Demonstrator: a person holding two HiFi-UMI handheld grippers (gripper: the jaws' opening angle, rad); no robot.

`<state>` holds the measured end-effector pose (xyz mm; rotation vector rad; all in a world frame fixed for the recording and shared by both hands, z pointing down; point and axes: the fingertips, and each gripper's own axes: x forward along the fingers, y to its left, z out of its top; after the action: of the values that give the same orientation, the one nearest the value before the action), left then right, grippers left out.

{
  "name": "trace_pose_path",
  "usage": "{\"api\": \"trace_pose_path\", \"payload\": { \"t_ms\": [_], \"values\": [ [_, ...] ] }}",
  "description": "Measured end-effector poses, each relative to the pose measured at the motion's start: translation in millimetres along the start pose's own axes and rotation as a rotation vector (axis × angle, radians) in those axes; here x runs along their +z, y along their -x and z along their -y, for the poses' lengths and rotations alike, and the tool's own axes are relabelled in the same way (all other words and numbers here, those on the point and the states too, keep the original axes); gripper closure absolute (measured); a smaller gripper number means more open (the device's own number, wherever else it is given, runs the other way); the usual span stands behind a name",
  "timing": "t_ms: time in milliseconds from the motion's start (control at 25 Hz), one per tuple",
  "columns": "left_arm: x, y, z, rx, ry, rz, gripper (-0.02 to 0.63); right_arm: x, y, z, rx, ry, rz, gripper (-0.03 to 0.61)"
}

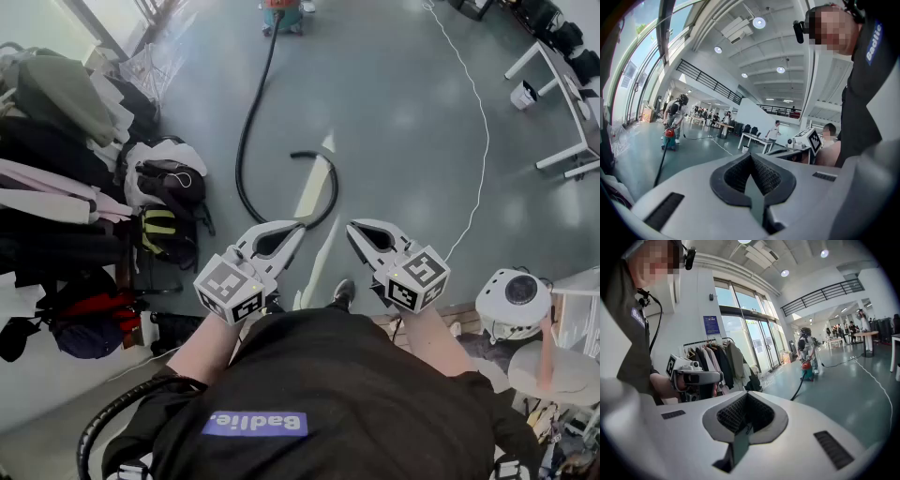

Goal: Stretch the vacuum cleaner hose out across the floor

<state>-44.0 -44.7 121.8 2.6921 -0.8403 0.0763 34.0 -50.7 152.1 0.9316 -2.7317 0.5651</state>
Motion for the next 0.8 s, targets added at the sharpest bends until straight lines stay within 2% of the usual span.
{"api": "trace_pose_path", "payload": {
  "t_ms": [520,800],
  "values": [
    [-5.2,-11.2,7.3,0.002,-0.006,-0.019,0.618,-4.1,10.1,9.8,-0.002,-0.019,0.016,0.574],
    [-1.4,-33.1,18.6,0.024,-0.029,-0.040,0.618,-1.5,30.7,32.6,0.007,-0.044,0.046,0.574]
  ]
}}
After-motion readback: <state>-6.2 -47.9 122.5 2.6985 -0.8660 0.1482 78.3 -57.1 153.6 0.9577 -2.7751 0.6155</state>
